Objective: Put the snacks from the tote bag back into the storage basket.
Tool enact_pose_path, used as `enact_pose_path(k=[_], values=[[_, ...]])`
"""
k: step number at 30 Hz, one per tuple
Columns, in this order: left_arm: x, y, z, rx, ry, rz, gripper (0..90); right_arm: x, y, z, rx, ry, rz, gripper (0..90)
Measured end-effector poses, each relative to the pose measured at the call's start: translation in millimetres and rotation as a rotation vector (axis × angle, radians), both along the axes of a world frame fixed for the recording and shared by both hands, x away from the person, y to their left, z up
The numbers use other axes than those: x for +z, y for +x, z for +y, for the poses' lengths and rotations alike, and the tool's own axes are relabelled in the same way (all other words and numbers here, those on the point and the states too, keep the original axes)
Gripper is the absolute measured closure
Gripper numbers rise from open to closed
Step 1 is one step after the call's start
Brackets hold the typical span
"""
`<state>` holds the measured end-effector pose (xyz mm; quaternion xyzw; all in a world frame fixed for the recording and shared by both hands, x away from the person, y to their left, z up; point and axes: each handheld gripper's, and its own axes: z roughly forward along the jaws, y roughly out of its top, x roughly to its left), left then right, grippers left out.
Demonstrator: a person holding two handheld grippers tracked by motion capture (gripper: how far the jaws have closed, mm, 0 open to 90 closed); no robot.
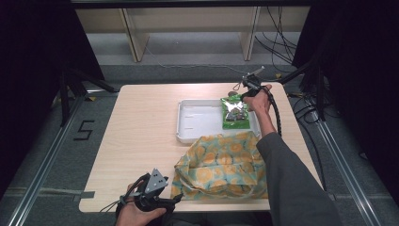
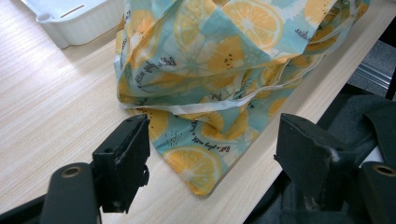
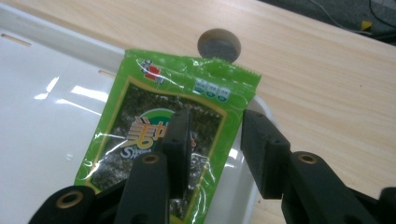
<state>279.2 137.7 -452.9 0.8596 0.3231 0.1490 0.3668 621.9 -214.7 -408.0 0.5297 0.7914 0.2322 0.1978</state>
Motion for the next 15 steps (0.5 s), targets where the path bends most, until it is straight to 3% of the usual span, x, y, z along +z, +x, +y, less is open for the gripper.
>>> enact_pose_path(k=[4,5,6,7,11,15], values=[[-0.5,0.2,-0.6,0.005,-0.011,0.000,25.7,3.0,-1.1,-0.4,0.009,0.006,-0.010,63.1],[-2.3,-0.7,-2.5,0.038,-0.043,0.011,25.7,5.1,-2.0,-0.2,0.002,0.013,-0.008,62.9],[-1.9,-1.1,-2.4,0.042,-0.042,0.010,25.7,5.1,-2.0,-0.2,0.002,0.013,-0.008,62.9],[-0.4,0.0,0.0,0.013,-0.013,0.006,25.7,5.2,-2.3,-0.2,0.008,0.016,-0.017,62.8],[-0.5,0.5,0.3,0.010,-0.010,0.005,25.7,9.5,-6.4,1.0,0.024,0.036,-0.018,61.5],[-0.9,0.9,0.1,0.017,-0.014,0.003,25.7,11.6,-8.0,0.6,0.057,0.025,-0.033,61.0]])
